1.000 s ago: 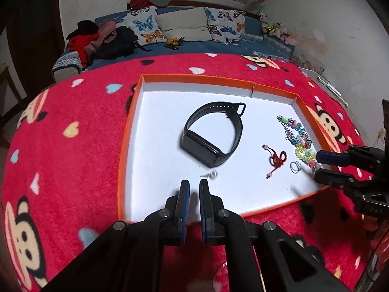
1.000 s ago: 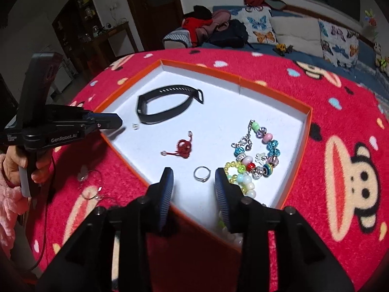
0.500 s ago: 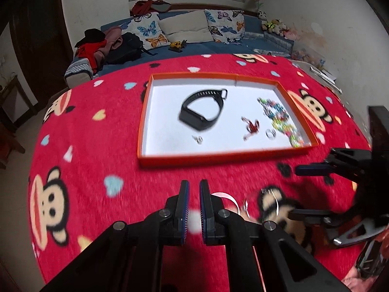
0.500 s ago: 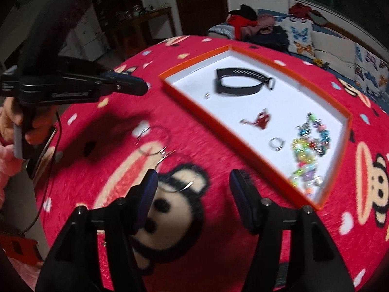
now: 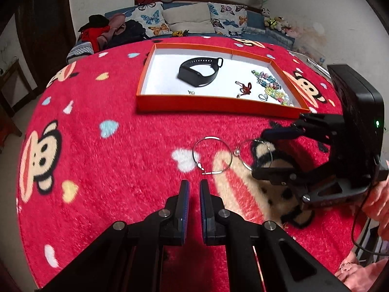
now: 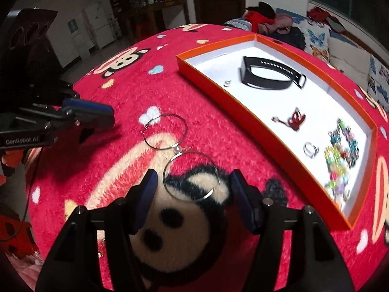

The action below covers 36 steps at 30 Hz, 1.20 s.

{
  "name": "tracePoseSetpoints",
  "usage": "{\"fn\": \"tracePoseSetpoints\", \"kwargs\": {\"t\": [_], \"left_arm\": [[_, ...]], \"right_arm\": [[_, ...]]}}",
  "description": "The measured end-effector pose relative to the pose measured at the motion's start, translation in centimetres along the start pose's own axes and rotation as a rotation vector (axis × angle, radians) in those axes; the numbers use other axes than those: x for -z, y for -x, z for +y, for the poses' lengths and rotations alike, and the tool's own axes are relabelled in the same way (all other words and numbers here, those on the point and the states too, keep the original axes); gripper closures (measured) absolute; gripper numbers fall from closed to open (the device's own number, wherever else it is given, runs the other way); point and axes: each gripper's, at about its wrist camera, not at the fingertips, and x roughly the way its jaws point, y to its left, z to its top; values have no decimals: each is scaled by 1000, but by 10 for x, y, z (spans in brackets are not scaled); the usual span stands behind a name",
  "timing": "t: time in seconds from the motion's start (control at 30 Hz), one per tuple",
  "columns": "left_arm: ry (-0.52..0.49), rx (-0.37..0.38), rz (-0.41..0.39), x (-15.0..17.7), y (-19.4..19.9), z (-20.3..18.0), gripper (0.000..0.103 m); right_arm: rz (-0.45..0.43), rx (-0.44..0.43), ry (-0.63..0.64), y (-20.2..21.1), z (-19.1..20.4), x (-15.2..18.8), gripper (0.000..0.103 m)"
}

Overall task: Organize jewelry
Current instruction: 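Move both tools back toward the large silver hoop earrings, then grasp a silver hoop earring with the right tool while the left tool grasps the other hoop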

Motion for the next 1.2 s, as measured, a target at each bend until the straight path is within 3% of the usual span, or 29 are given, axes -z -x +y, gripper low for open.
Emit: {"fn": "tracePoseSetpoints", "kwargs": {"t": [0.27, 0.43, 0.63, 0.97, 1.2], "left_arm": [[-25, 15, -5, -2, -12, -4, 93], [-47, 29, -3, -10, -21, -11, 93], [-80, 37, 4, -16, -32, -18, 93], [-89, 95, 1, -19, -36, -15, 93], [-135, 78, -1, -14, -38, -23, 93]], "right_arm": [[17, 18, 125, -3, 7, -6, 42], [17, 10, 127, 3, 3, -3, 53], [25, 11, 130, 5, 4, -2, 53], [33, 15, 47, 29, -15, 26, 53], [29, 51, -38, 48, -29, 53, 53]]}}
